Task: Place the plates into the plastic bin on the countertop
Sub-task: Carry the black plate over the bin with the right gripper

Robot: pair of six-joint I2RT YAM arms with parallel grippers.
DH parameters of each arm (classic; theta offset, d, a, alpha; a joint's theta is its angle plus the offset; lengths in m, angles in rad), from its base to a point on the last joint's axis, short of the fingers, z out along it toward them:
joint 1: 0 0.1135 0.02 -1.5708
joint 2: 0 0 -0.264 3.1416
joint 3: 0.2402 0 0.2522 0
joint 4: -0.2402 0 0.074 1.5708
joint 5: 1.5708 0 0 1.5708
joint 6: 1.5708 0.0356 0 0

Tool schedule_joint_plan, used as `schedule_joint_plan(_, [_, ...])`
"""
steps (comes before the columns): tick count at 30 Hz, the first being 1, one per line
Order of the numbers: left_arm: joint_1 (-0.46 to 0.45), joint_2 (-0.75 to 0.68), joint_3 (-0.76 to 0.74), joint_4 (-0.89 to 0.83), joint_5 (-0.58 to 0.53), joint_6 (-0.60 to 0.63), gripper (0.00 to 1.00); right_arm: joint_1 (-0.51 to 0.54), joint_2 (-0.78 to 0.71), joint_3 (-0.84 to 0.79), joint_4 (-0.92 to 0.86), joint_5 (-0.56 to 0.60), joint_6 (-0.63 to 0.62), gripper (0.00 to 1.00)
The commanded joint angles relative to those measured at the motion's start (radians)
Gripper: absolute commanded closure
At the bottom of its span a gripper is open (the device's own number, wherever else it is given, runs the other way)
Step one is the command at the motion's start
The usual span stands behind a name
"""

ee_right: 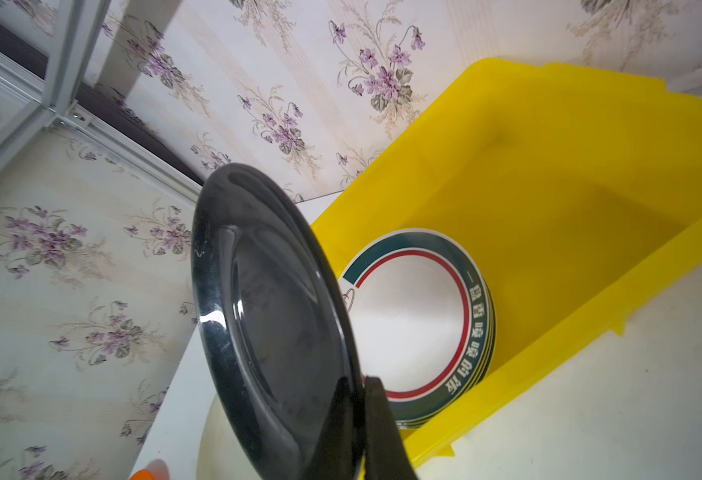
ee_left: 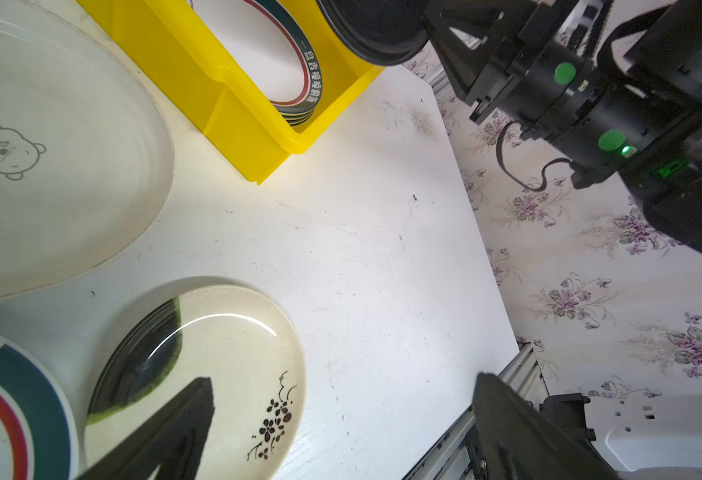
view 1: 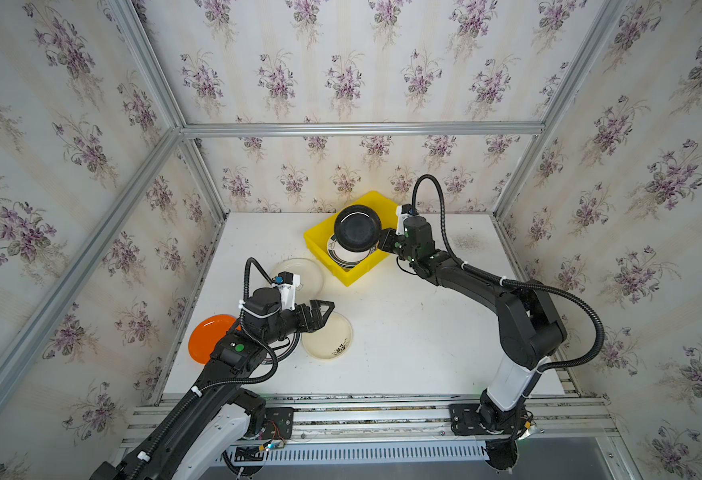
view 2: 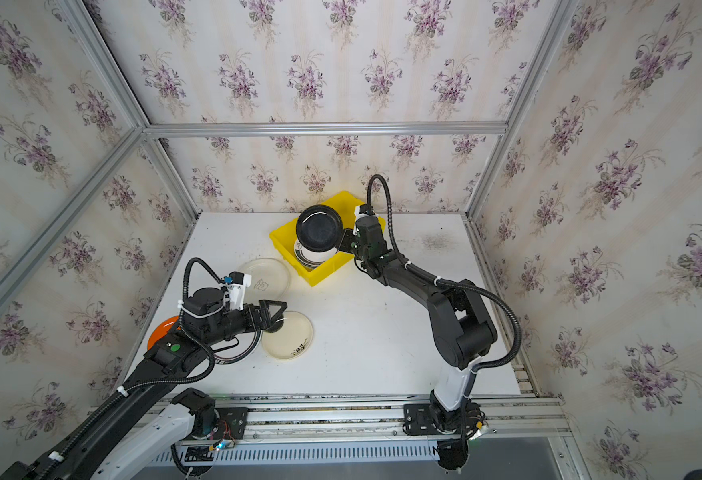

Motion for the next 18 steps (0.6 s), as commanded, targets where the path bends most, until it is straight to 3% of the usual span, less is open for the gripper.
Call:
schedule_joint_plan(1, [0.0,-0.007,0.004,-0.022,-0.013,0.032,0.0,0.008,0.048,0.071,-0.063,0.057,-0.04,1.0])
schedule_joint_plan(9, [0.0,-0.023,0.051,-0.11,-0.089,0.113,0.0,0.015,0.178,0.193,-0.11,0.079,-0.035,1.0])
schedule_joint_plan(18, [0.003,-0.02,0.049,-0.127,-0.119,0.124,0.0,0.02,0.242,0.27,-0.18,0.131,-0.079,1.0])
